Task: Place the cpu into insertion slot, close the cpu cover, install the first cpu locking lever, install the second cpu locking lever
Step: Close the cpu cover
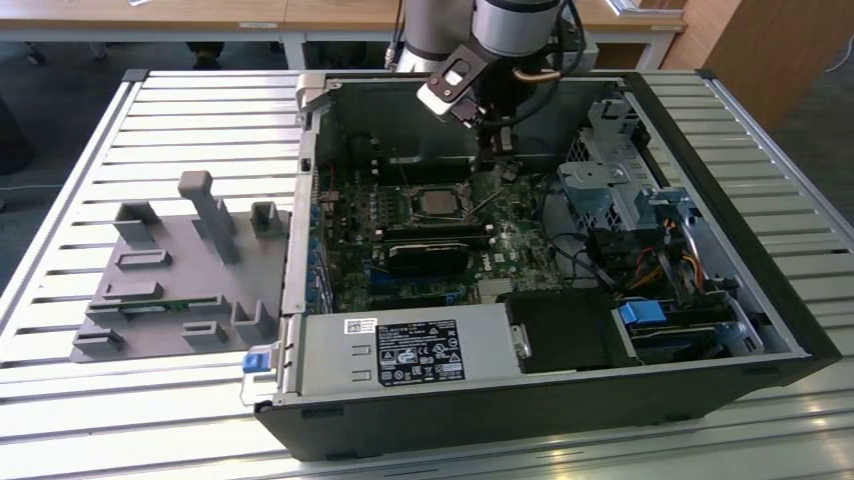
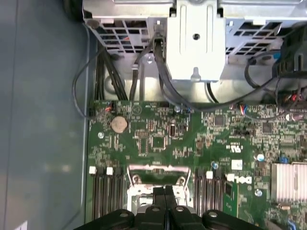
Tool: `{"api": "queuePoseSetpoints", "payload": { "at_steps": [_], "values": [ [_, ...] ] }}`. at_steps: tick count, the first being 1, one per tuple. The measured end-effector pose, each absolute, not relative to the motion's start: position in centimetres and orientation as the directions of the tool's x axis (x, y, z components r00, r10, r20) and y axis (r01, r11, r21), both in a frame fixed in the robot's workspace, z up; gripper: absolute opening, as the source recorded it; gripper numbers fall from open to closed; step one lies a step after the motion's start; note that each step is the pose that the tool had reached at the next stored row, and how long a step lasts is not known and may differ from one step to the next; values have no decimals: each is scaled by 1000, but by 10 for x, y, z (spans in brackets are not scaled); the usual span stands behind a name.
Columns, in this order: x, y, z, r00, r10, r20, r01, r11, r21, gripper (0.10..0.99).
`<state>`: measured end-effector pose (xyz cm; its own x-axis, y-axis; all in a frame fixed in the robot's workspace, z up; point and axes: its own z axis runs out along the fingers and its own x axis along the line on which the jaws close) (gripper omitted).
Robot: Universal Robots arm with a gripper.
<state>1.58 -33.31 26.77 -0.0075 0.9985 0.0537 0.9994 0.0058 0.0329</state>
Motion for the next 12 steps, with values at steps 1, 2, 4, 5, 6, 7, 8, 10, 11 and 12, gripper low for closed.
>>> {"api": "queuePoseSetpoints", "payload": {
  "at_steps": [1,2,4,5,6,7,8,10,11,12],
  "values": [
    [17,-333,267,-7,999,54,999,6,33,114],
    [18,-333,267,-8,999,54,999,6,33,114],
    [20,-333,266,-8,999,54,999,6,33,114],
    [21,-333,266,-8,999,54,999,7,32,114],
    [22,-333,265,-10,999,54,999,9,32,114],
    [23,-333,264,-13,998,54,999,11,32,114],
    [24,-333,264,-15,998,54,999,14,32,114],
    [26,-333,264,-17,998,54,999,16,31,114],
    [27,-333,263,-18,998,54,999,16,32,114],
    [28,-333,263,-19,998,54,999,17,31,114]
  ]
}}
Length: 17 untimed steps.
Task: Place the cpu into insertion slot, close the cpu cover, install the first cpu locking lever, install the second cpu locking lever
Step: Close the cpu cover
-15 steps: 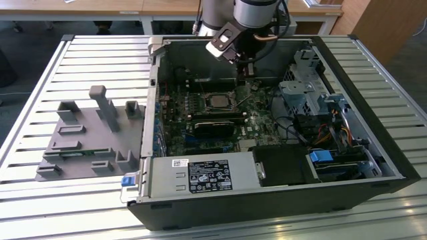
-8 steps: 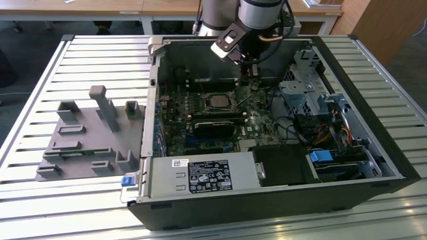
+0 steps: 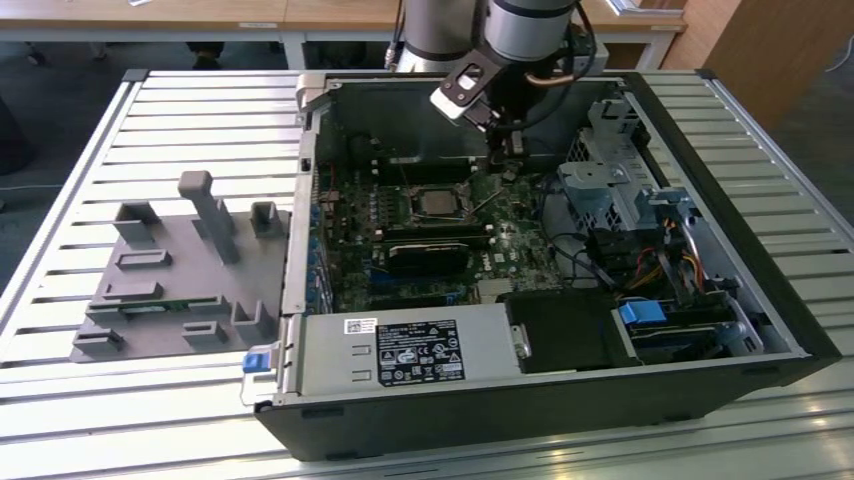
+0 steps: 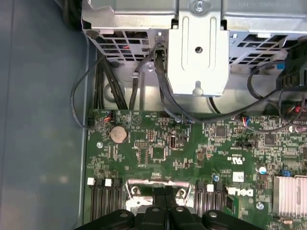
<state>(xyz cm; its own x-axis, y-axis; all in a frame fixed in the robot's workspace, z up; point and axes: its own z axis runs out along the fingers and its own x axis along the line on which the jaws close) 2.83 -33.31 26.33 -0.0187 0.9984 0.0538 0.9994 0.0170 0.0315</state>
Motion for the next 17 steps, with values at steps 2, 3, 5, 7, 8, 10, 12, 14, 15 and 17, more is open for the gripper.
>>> {"api": "queuePoseSetpoints", "payload": {
  "at_steps": [2,3,5,7,8,10,12,14,15,17],
  "values": [
    [30,-333,263,-19,998,54,999,17,31,114],
    [31,-333,263,-19,998,54,999,17,31,114],
    [33,-332,262,-19,998,54,999,17,31,114],
    [35,-332,262,-19,998,54,999,17,31,114],
    [35,-332,262,-19,998,54,999,17,31,114],
    [37,-331,261,-19,998,54,999,17,31,114],
    [39,-330,261,-19,998,54,999,17,31,114],
    [40,-329,261,-19,998,54,999,17,31,114],
    [41,-329,260,-19,998,54,999,17,31,114],
    [43,-328,260,-19,998,54,999,17,31,114]
  ]
}}
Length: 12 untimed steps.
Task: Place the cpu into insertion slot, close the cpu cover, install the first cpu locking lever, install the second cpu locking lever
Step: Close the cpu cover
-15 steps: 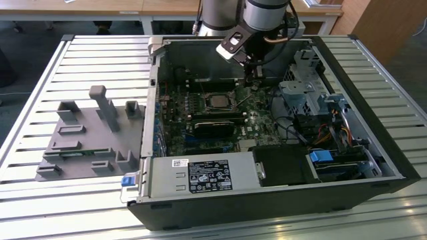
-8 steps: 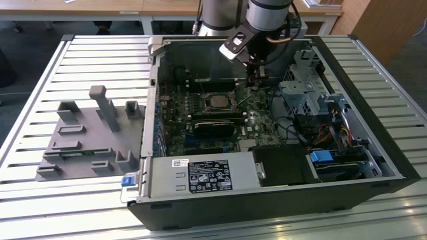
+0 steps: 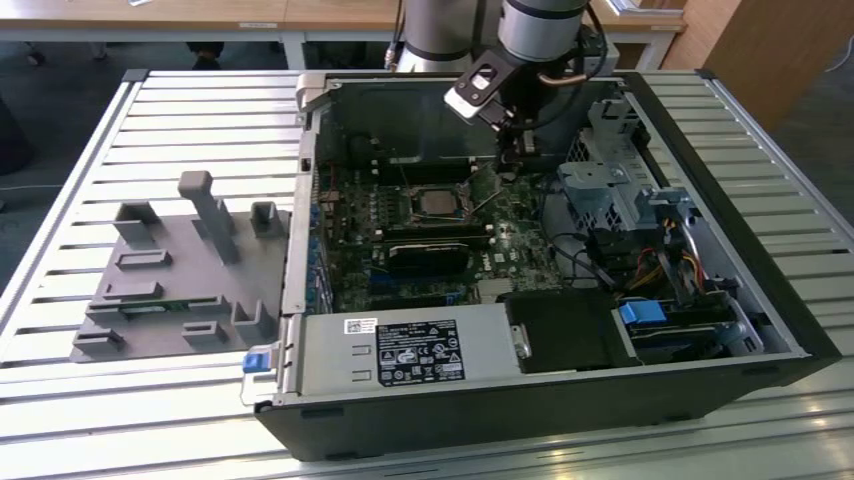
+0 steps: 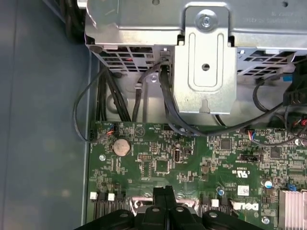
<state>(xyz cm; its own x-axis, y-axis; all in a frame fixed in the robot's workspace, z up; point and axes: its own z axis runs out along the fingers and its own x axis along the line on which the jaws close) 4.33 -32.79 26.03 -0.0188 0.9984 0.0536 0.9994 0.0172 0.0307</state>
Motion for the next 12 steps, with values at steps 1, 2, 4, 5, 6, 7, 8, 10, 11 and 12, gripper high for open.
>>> {"api": "queuePoseSetpoints", "payload": {
  "at_steps": [1,2,4,5,6,7,8,10,11,12],
  "values": [
    [45,-328,260,-19,998,54,999,17,30,114],
    [46,-328,260,-19,998,54,999,17,29,114],
    [49,-327,260,-19,998,54,999,17,27,114],
    [54,-327,258,-19,998,53,1000,17,24,114],
    [55,-327,258,-19,998,53,1000,17,23,114],
    [56,-327,257,-18,998,54,1000,17,22,114],
    [57,-327,257,-18,998,54,1000,17,21,114],
    [58,-327,256,-18,998,53,1000,17,20,114],
    [58,-327,255,-18,998,54,1000,17,19,114],
    [59,-327,255,-18,998,53,1000,17,18,114]
  ]
}}
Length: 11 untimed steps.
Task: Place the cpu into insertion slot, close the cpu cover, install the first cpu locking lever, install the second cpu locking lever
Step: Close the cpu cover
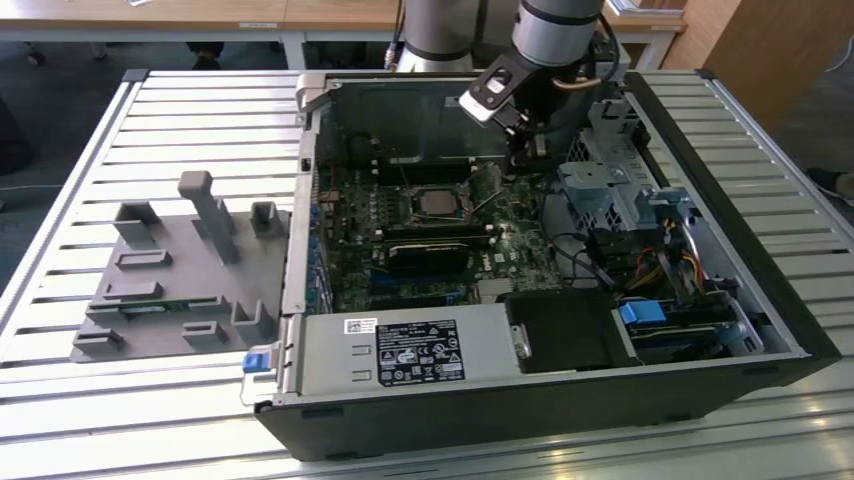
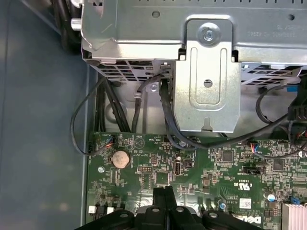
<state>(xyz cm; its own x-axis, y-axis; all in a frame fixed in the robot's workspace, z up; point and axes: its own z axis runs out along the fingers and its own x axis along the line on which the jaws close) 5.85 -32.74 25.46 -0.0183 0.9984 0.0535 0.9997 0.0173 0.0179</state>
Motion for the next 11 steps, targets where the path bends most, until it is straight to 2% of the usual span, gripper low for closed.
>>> {"api": "queuePoseSetpoints", "payload": {
  "at_steps": [11],
  "values": [
    [60,-327,246,-18,998,54,1000,17,7,114]
  ]
}}
